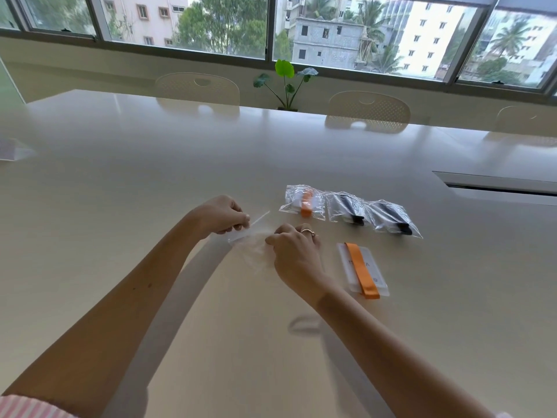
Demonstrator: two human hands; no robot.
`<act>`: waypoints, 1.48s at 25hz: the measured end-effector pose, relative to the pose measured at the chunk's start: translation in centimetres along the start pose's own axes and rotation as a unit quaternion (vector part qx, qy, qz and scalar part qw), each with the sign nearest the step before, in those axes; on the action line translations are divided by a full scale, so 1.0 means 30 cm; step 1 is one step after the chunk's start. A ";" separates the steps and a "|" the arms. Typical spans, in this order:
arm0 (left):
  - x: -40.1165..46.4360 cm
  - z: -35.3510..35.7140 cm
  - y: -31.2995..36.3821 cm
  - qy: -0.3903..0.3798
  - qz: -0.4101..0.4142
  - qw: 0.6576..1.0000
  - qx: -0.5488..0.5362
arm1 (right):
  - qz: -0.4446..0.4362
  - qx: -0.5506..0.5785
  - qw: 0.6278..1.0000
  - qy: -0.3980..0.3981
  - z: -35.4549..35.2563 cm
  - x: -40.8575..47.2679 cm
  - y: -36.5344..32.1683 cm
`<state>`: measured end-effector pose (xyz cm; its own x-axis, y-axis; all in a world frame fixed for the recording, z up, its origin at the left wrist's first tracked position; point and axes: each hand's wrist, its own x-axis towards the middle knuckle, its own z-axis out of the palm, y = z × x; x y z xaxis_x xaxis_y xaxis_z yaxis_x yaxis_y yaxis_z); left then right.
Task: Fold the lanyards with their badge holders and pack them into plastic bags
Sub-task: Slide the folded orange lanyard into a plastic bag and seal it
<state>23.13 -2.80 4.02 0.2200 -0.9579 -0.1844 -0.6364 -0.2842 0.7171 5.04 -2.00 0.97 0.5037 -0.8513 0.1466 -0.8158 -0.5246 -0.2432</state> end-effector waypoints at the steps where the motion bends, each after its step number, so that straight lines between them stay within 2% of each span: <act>1: -0.008 -0.004 0.002 -0.012 -0.004 1.000 -0.017 | 0.000 -0.003 1.000 0.008 0.004 0.005 0.002; 4: -0.031 0.003 0.000 -0.031 0.006 0.999 -0.018 | -0.005 0.022 0.999 0.031 0.018 0.019 0.012; 7: -0.038 0.033 -0.009 -0.023 0.029 0.999 -0.007 | -0.021 0.065 0.998 0.015 0.031 0.022 0.016; 11: -0.039 0.050 -0.015 0.015 0.109 0.988 0.105 | -0.036 0.088 0.995 0.018 0.045 0.024 0.029; 14: -0.047 0.044 -0.011 0.002 0.138 0.982 0.126 | -0.046 0.090 0.994 0.029 0.056 0.025 0.038; 19: -0.051 0.045 -0.001 0.054 0.148 0.973 0.166 | -0.043 0.091 0.994 0.044 0.072 0.034 0.049; 24: -0.065 0.059 0.010 0.039 0.169 0.967 0.189 | -0.050 0.105 0.992 0.045 0.085 0.037 0.059; 27: -0.070 0.066 0.017 0.074 0.174 0.962 0.195 | -0.045 0.111 0.992 0.049 0.086 0.035 0.058; 29: -0.071 0.063 0.012 0.094 0.172 0.962 0.190 | -0.045 0.111 0.992 0.047 0.080 0.032 0.053; 31: -0.071 0.057 -0.001 0.089 0.160 0.973 0.141 | -0.023 0.146 0.988 0.049 0.064 0.026 0.044; 33: -0.072 0.053 -0.011 0.084 0.143 0.984 0.062 | 0.038 0.251 0.965 0.068 0.040 0.024 0.032; 34: -0.074 0.052 -0.011 0.084 0.137 0.987 0.019 | 0.072 0.331 0.938 0.074 0.027 0.025 0.026; 37: -0.086 0.059 0.006 0.073 0.147 0.980 -0.113 | 0.111 0.565 0.815 0.064 -0.021 0.026 -0.002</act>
<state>21.13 -0.44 3.44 0.1659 -0.9764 0.1382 -0.5113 0.0346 0.8587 5.30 -2.62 1.71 0.2863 -0.9563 0.0599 -0.0639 -0.0814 -0.9946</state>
